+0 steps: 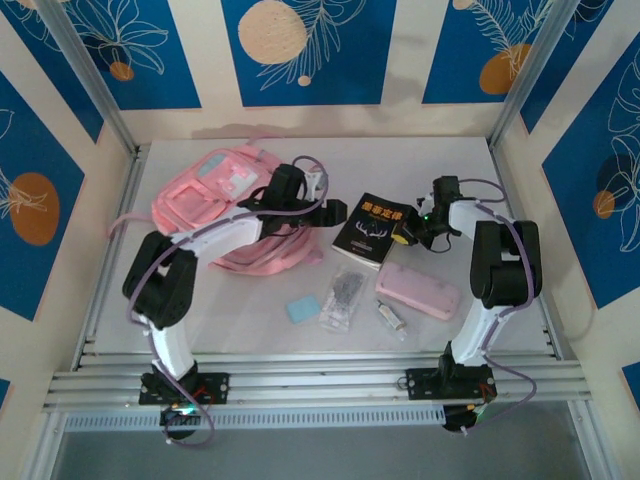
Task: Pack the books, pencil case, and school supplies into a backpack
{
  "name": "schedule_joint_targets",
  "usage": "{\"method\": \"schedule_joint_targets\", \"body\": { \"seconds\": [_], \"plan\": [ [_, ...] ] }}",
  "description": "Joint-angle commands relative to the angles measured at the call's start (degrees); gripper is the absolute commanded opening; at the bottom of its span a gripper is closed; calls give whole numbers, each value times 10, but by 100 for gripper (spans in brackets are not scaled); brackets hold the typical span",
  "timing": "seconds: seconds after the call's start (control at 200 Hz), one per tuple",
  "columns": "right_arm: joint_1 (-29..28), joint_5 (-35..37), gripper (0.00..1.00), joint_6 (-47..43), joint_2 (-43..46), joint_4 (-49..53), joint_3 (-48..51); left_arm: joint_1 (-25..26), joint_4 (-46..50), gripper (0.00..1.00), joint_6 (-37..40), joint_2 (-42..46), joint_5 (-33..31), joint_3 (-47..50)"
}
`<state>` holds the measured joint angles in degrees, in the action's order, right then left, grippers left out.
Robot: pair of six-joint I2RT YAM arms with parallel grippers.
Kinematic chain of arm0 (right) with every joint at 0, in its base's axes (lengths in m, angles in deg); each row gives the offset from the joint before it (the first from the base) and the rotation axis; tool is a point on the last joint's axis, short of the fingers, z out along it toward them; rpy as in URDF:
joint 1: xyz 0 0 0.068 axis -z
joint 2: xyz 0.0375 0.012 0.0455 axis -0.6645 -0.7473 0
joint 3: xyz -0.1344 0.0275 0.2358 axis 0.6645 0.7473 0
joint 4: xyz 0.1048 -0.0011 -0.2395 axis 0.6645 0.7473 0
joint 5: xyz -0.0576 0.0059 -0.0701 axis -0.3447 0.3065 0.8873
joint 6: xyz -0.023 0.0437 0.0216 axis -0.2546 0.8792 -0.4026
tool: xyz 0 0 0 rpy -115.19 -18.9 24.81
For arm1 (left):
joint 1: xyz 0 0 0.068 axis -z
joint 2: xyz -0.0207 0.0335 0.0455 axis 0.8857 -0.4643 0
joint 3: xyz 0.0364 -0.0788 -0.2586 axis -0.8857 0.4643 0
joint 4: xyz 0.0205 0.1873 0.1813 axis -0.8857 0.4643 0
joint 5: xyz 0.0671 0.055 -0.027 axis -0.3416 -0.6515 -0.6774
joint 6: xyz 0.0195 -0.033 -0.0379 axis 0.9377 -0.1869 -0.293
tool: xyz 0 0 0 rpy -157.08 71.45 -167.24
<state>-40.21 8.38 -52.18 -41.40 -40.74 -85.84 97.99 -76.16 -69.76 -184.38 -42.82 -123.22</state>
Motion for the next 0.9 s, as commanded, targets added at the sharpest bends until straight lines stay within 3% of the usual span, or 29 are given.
{"method": "schedule_joint_targets", "body": {
  "seconds": [0.0,0.32,0.635,0.895],
  "plan": [
    [3,-86,0,-17,16,-25,4,15,38,75,19,-40,21,-40],
    [11,-184,0,-5,86,-47,19,10,45,78,-1,-110,10,-97],
    [14,-254,0,51,123,-125,52,-19,-65,80,-104,-117,5,-62],
    [14,-294,0,83,140,-155,32,-19,-224,80,-240,-146,67,7]
  ]
}}
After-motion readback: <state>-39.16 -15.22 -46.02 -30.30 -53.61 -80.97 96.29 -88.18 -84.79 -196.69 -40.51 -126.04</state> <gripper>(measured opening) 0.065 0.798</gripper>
